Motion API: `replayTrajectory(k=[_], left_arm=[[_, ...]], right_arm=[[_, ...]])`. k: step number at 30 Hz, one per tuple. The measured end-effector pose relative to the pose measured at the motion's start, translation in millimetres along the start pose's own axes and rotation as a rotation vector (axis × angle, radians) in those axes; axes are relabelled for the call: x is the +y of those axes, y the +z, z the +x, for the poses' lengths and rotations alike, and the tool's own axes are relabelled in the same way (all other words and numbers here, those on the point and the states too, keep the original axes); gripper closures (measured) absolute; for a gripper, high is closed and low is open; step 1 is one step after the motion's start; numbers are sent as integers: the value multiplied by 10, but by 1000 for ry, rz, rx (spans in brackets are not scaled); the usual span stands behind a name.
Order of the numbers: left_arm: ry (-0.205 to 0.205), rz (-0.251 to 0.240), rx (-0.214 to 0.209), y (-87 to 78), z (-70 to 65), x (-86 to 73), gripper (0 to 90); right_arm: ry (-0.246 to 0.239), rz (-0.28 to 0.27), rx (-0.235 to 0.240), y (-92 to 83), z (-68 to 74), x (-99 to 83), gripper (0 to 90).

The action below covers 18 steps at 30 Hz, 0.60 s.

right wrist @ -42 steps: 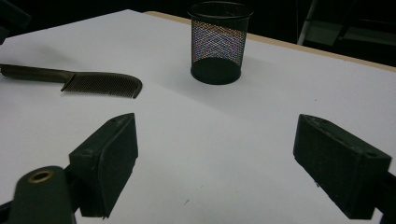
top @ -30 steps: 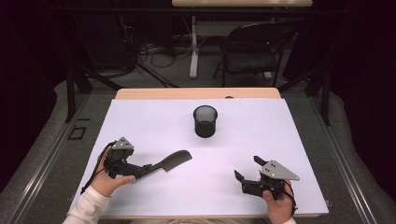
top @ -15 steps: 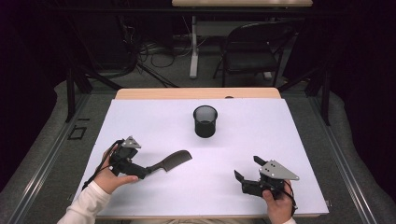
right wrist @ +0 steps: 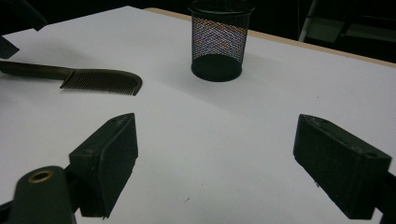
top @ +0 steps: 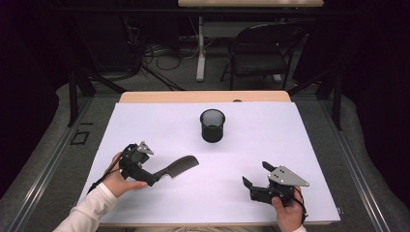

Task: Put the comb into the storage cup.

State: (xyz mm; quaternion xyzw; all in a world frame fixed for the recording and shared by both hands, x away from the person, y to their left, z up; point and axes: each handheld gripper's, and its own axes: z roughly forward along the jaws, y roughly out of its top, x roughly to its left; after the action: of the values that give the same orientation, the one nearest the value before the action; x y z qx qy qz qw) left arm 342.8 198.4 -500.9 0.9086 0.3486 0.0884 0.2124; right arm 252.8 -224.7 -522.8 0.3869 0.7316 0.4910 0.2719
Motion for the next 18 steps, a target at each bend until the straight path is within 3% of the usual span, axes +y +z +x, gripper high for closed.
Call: replayTrajectory(k=[8, 18], left_arm=[[41, 69, 16, 60, -41, 74, 39], [47, 93, 11, 94, -22, 115, 68]], right_arm=[[2, 3, 2, 1, 3, -1, 137], [-4, 4, 3, 2, 1, -2, 137]])
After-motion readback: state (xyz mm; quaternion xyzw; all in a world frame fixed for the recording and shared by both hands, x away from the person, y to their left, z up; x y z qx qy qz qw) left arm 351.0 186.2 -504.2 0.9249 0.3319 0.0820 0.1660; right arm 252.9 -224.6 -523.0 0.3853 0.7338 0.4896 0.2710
